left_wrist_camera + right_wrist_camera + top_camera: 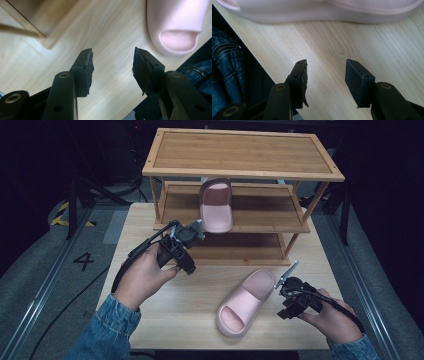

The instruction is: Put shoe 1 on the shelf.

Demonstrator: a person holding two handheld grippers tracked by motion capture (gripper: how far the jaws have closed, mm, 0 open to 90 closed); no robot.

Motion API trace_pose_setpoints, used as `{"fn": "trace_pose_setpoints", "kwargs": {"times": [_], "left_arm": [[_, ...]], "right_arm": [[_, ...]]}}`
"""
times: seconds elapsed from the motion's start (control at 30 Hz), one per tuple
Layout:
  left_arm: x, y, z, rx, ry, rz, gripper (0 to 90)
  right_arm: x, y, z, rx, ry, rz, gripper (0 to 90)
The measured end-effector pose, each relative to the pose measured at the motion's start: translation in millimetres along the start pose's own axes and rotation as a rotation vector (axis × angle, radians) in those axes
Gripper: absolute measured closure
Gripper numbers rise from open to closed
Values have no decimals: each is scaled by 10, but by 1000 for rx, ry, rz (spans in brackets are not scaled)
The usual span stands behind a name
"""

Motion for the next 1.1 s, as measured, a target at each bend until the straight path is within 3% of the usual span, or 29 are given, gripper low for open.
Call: {"fn": "trace_pose_setpoints", "kwargs": {"times": [0.13, 0.17, 0.3, 0.57, 0.63, 0.73, 0.83, 0.9, 1.0, 1.1], "left_arm": [[64, 137, -136, 11, 37, 35, 472], [91, 168, -177, 13, 40, 28, 464], [133, 319, -382, 20, 70, 96, 436], [174, 567, -625, -21, 93, 162, 415], [226, 618, -677, 13, 78, 172, 393], [283, 682, -684, 5, 74, 188, 394], [392, 780, -740, 3, 96, 264, 353], [420, 837, -771, 4, 81, 240, 286], [456, 857, -783, -16, 92, 270, 277], [493, 880, -793, -17, 14, 291, 246]], "right_arm": [[28, -38, 21, -18, -1, 3, 579], [48, -59, 14, -24, -7, 15, 598], [96, -101, -33, -16, -22, 29, 659], [191, -197, -157, 4, -41, 80, 776], [233, -244, -213, 22, -47, 98, 783], [253, -286, -250, 31, -49, 106, 781], [289, -346, -300, 38, -61, 131, 783], [324, -381, -334, 46, -72, 145, 784], [355, -405, -380, 58, -77, 157, 781], [385, -415, -420, 69, -96, 164, 781]]}}
Point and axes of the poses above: each handheld gripper's, and its own axes: z roughly backward along the jaws, y roughly out of its underside, x roughly to its left, the point moved 2 cm from there along -z, roughly forward along the jaws, and after that the axes turned 4 degrees about -y, right-handed, at the moved point
